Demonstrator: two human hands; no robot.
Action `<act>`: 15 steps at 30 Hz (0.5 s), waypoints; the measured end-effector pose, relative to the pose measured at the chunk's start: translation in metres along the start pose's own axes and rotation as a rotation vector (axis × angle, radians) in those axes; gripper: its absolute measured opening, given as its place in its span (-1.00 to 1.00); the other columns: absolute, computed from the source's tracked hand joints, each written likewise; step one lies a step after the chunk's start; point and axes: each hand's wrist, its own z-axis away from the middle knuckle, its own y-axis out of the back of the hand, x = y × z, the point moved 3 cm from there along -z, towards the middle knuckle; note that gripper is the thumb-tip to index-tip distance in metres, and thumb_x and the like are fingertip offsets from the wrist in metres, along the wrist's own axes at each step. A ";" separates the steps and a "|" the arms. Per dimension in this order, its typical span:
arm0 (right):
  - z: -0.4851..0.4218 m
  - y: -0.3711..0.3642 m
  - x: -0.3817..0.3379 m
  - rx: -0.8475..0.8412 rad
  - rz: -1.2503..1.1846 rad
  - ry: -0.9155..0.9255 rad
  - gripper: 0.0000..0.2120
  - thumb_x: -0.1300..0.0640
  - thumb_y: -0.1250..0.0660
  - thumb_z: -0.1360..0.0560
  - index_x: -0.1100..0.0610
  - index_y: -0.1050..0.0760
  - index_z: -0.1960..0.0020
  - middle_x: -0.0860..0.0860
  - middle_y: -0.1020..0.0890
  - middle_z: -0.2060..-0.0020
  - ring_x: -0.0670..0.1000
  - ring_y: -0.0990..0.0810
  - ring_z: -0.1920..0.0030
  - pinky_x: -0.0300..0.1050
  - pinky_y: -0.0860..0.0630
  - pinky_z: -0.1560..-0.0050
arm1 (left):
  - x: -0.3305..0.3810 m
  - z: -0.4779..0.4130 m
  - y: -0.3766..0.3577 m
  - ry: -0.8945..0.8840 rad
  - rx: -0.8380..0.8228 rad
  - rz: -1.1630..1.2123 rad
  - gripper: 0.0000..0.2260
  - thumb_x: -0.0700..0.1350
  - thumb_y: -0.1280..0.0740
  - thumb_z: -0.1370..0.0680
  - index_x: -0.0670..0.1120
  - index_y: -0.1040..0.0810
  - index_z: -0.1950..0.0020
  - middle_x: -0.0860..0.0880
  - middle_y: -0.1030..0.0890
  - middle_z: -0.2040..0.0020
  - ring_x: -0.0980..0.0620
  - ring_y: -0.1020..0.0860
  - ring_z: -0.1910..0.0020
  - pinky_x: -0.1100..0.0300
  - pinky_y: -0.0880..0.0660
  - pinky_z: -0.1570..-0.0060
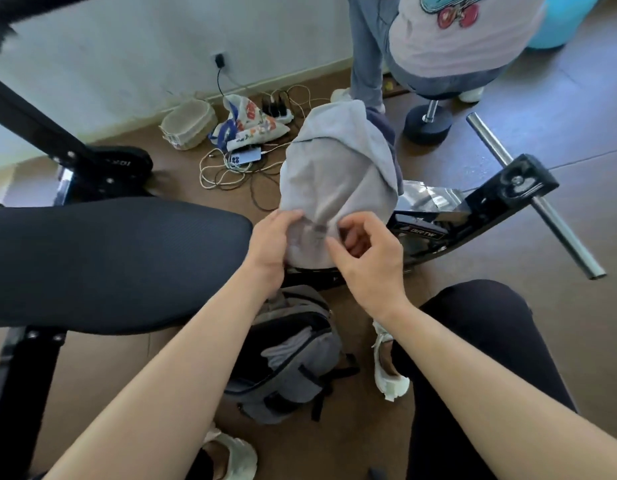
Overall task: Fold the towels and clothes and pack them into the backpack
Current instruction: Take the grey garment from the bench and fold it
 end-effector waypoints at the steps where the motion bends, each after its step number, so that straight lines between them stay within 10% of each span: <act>1: 0.000 -0.001 -0.002 -0.004 -0.010 0.049 -0.86 0.16 -0.52 -0.45 0.12 -0.57 0.09 -0.02 -0.54 0.24 -0.09 -0.51 0.25 -0.26 -0.48 0.18 | 0.007 0.006 0.001 0.019 -0.020 0.082 -0.75 -0.05 -0.41 -0.50 -0.15 -0.69 -0.10 -0.20 -0.70 -0.13 -0.21 -0.64 -0.13 -0.15 -0.51 -0.30; 7: -0.020 0.012 0.009 0.198 0.021 0.074 -0.58 0.13 -0.45 -0.45 0.15 -0.43 -0.26 0.00 -0.44 -0.16 0.08 -0.47 -0.17 0.07 -0.50 -0.20 | 0.046 0.021 0.013 0.071 -0.198 0.400 -0.67 0.03 -0.20 -0.63 -0.09 -0.60 -0.26 -0.14 -0.68 -0.15 -0.13 -0.67 -0.09 -0.10 -0.51 -0.29; 15: -0.050 -0.007 0.026 -0.163 0.171 0.037 -0.25 -0.12 -0.31 -0.53 0.00 -0.12 -0.64 -0.06 -0.23 -0.59 -0.02 -0.15 -0.55 -0.02 -0.18 -0.54 | 0.058 0.024 0.026 -0.039 -0.245 0.388 -0.57 -0.23 -0.10 -0.65 -0.28 -0.40 -0.51 -0.31 -0.40 -0.52 -0.25 -0.39 -0.50 -0.08 -0.32 -0.52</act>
